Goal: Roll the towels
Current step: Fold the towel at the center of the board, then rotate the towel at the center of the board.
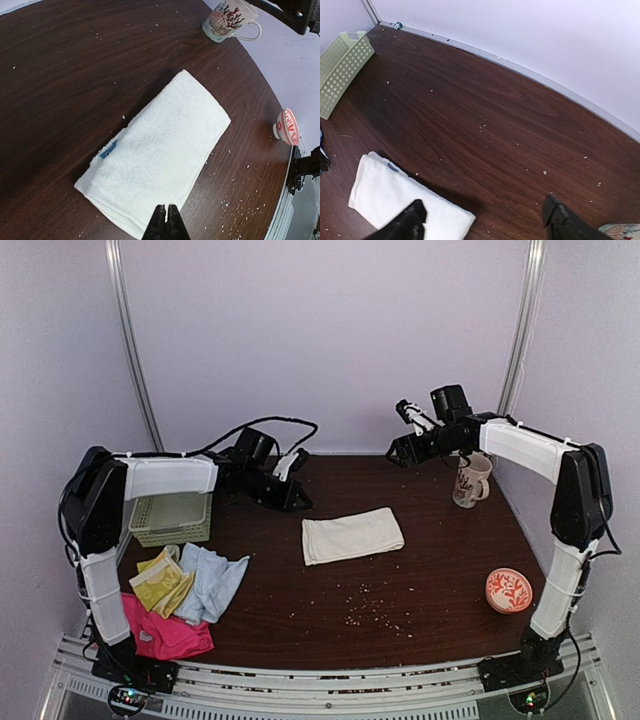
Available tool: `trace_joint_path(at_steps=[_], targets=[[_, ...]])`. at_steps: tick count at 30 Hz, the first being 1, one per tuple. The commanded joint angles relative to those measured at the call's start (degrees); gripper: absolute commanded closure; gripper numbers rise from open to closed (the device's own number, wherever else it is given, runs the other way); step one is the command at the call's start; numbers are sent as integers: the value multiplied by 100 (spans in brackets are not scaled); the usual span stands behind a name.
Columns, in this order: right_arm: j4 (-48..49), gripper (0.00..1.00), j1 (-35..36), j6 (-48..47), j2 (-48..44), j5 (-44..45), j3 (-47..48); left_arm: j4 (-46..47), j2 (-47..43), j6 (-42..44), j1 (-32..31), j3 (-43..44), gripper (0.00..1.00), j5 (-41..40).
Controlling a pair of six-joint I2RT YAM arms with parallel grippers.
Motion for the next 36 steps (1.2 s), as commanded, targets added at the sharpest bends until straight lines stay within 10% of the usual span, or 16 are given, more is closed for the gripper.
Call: trace_joint_path(at_steps=[1,6,14,26,36], targets=[[-299,37,236,-298,528,-755,196,353,397,-224,-130,321,99,259],[-425,66,247,-290,827,-1105,25,416,812,-328,-269,505,99,420],[-659,78,324,-419,1406,-1301,-1,159,1220,-281,-316,531,100,271],[-744,81,341,-558,1313,-505,-867,-663,1496,-50,-241,751,100,-720],[-1384,77,1399,-451,467,-2458,-1880,-1234,2462,871,30,2743,100,-1009]])
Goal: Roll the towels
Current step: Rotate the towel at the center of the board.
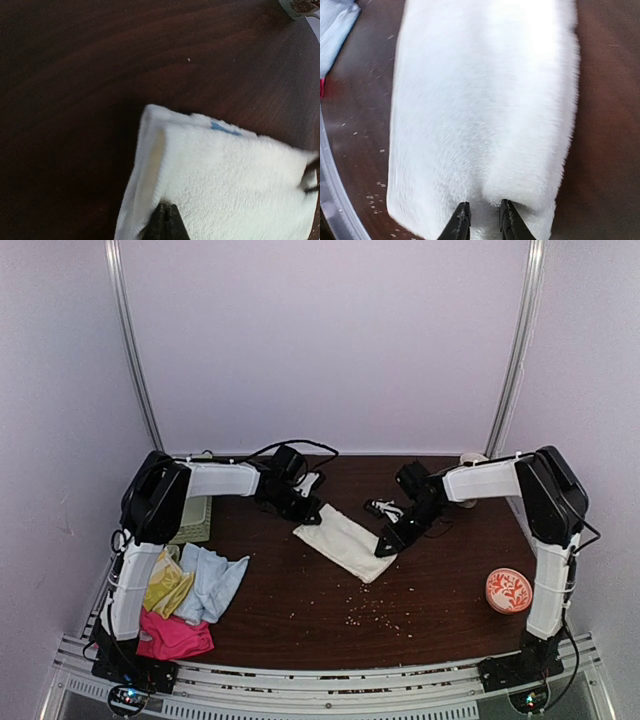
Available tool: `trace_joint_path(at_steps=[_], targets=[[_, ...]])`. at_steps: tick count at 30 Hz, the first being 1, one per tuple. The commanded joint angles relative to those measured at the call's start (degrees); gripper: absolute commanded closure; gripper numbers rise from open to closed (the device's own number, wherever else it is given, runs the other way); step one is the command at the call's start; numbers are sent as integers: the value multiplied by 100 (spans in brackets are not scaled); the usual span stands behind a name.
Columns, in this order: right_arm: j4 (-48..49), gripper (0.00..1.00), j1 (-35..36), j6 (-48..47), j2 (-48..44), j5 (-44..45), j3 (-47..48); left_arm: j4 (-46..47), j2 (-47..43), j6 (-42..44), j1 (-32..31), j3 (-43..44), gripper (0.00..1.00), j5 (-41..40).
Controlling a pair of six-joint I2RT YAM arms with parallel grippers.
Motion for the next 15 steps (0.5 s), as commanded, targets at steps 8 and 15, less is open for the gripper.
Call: trace_joint_path(at_steps=[8,15], targets=[[-889,69,248,-201,-662,-1095,552,242,-814,588,106,80,99,523],[-696,68,-87,-359,-930,-787,188,331,-1613,696,-109,-1025,100,1098]])
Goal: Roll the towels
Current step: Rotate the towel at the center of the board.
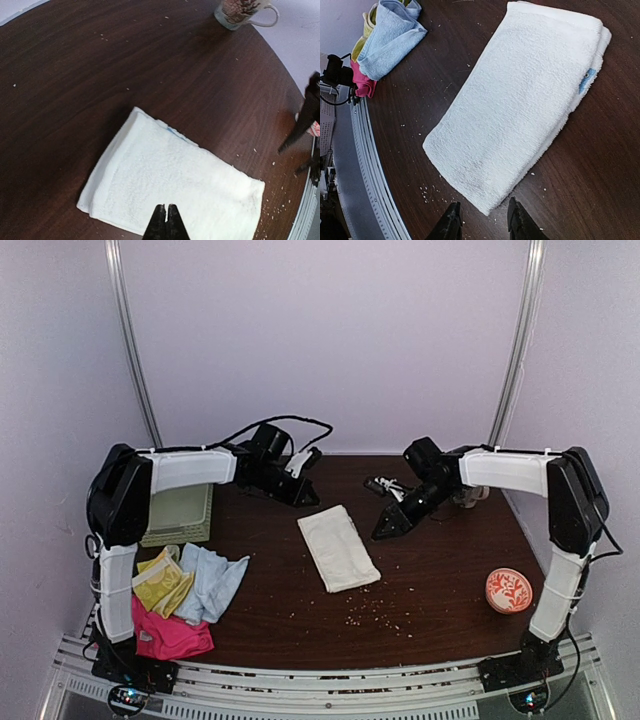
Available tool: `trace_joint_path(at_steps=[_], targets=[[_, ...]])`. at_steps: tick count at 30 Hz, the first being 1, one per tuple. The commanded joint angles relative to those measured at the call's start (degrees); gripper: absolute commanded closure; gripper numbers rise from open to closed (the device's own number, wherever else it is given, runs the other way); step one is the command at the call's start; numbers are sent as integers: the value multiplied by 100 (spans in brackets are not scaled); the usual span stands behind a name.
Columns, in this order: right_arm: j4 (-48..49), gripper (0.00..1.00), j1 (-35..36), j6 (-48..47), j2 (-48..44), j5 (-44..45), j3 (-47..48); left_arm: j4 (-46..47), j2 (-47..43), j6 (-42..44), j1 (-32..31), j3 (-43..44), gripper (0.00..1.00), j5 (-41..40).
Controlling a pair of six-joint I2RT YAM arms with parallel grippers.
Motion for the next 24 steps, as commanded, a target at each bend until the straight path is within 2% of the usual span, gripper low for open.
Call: trace_joint_path(at_steps=[1,6,10,13,18,21,24], targets=[[-8,68,-113,-206,-210,128,-187,233,-583,381,-301,-674,100,649],[131,68,-337,-196,-247,273,-39,260,-986,865,-742,-1416,100,1132],[652,72,-364,314,85,498,495,656,-1124,943,-1039,-1911,100,1311],[1127,73,-307,1171,563,268,973,1024,-998,914,-1200,-2131,100,1424],[1299,76,-66,1459,1539,-235,1847,1583,-700,770,-1422,-2555,100,1397],[1798,78,18,1858,2024,-335,2145,1682,-500,729,-1439,-2799,100,1199],[1768,79,80,2021,2640,-568,2668,1801,-373,749,-1439,-3020,100,1083]])
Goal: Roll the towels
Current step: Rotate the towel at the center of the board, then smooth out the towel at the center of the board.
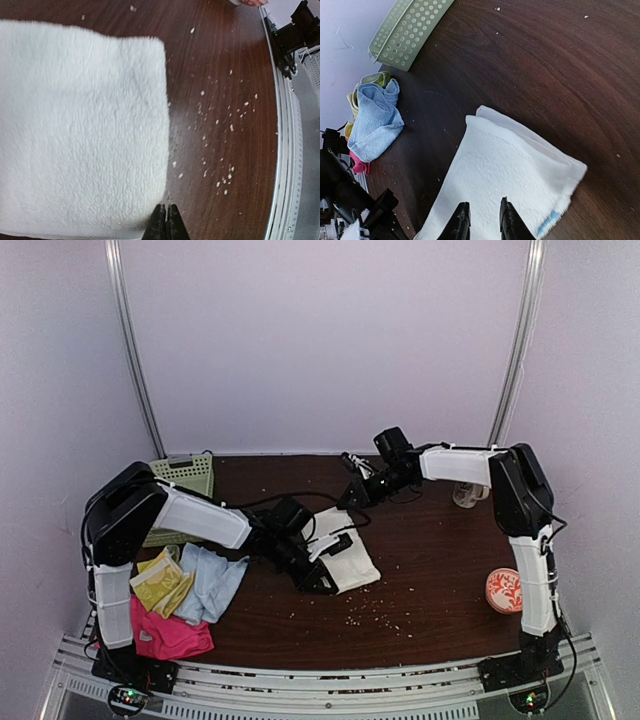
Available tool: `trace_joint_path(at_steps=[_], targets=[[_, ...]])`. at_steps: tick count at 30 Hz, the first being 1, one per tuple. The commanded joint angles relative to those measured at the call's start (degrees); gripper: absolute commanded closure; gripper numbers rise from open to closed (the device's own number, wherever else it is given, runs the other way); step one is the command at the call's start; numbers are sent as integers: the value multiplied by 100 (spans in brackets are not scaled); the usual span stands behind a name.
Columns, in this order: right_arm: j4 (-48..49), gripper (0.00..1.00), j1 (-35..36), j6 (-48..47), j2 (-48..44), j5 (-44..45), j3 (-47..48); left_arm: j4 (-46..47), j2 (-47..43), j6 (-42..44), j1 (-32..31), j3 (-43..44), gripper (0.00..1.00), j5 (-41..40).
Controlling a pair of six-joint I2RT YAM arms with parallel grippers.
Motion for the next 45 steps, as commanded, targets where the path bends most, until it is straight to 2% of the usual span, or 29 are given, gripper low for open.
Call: trace_joint_path(at_steps=[1,4,7,9,12,14,19,22,25,29,33,42,45], targets=[[290,80,97,552,762,-471,679,433,245,-1,-12,-335,100,-172],[297,83,89,751,1076,-294,811,360,273,-23,-12,-319,100,-209],[287,86,27,755,944,455,528,-22,242,85,-12,-108,100,-201],[425,87,-61,858,634,1024,24,-248,95,199,7,-54,100,-343],[771,89,-147,1056,35,1314,-953,-536,-270,482,97,-69,100,-433],[770,89,-149,974,-88,1147,-1224,-639,-540,760,150,-136,100,-568],[388,84,-142,469,-63,82,-647,-536,-871,1064,150,-60,100,-408],[325,78,-145,89,-511,38,-584,-49,-1014,801,155,-19,99,-299],[207,75,-149,-258,-879,304,-784,642,-1128,423,155,-138,99,-528],[371,76,-149,-273,-1034,467,-1238,1385,-936,105,155,-350,100,-315],[249,78,-148,-386,-862,639,-1282,1902,-554,-148,150,-512,100,-137],[-184,82,-144,-720,139,1159,-717,1629,611,-164,-124,-173,100,-373],[-193,83,-142,-823,354,1269,-509,1413,698,-89,-150,-19,100,-485]])
